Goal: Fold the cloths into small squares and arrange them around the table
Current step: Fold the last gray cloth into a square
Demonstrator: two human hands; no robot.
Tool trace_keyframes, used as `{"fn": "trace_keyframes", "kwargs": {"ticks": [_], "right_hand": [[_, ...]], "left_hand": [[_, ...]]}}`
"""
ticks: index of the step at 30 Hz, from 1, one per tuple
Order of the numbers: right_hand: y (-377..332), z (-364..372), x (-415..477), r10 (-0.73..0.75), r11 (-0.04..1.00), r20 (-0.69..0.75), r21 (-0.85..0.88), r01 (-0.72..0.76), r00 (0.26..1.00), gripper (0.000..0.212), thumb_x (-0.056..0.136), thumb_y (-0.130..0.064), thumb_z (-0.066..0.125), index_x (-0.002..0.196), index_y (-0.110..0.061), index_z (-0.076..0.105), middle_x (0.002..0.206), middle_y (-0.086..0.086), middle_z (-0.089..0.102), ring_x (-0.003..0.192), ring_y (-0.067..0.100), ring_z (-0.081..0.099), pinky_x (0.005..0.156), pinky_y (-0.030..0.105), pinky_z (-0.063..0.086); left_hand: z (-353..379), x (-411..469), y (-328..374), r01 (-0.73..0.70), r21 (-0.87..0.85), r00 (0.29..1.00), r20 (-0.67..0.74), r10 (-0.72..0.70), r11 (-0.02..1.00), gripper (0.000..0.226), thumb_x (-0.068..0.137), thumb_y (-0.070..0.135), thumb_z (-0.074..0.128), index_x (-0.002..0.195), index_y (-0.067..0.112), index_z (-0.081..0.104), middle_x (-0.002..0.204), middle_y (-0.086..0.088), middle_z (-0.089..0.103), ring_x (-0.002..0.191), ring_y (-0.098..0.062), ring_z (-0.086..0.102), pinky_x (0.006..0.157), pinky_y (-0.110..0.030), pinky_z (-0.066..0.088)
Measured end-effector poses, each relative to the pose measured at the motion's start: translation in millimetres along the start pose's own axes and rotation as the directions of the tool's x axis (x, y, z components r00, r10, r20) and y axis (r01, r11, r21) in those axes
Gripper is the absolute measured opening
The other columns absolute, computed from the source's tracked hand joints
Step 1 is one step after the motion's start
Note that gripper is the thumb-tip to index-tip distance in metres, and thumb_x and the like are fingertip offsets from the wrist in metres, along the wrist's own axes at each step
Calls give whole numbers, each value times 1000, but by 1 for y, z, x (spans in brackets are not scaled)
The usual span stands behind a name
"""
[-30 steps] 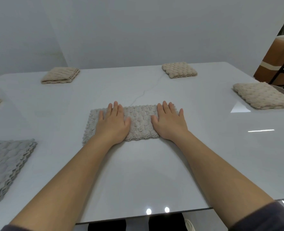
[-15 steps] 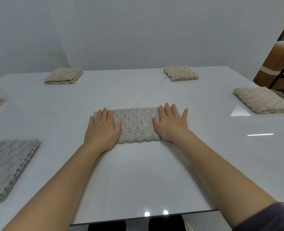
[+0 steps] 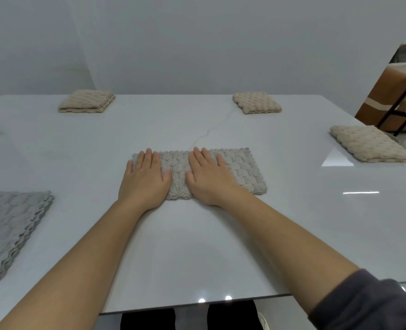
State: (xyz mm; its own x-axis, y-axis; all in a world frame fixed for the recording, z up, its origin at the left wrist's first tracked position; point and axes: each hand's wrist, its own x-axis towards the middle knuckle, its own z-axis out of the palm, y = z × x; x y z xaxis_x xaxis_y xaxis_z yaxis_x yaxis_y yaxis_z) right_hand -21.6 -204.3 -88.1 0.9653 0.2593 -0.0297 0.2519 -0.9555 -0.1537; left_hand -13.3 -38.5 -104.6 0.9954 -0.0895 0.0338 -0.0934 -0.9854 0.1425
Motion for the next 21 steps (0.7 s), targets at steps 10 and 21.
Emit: {"fn": "trace_keyframes", "kwargs": {"ticks": [10, 21], "right_hand": [[40, -8, -6, 102, 995, 11, 4, -102, 995, 62, 104, -40, 14, 156, -9, -1, 164, 6, -8, 150, 21, -10, 121, 46, -5], [72, -7, -12, 187, 982, 7, 19, -187, 982, 63, 104, -40, 15, 155, -6, 1, 164, 12, -6, 150, 27, -9, 121, 45, -3]], "left_hand": [[1, 0, -1, -4, 9, 1000, -5, 4, 1000, 64, 101, 43, 13, 155, 8, 1, 163, -7, -3, 150, -20, -5, 121, -41, -1], [1, 0, -1, -9, 8, 1000, 10, 8, 1000, 64, 101, 42, 13, 155, 9, 0, 163, -7, -4, 150, -20, -5, 122, -41, -1]]}}
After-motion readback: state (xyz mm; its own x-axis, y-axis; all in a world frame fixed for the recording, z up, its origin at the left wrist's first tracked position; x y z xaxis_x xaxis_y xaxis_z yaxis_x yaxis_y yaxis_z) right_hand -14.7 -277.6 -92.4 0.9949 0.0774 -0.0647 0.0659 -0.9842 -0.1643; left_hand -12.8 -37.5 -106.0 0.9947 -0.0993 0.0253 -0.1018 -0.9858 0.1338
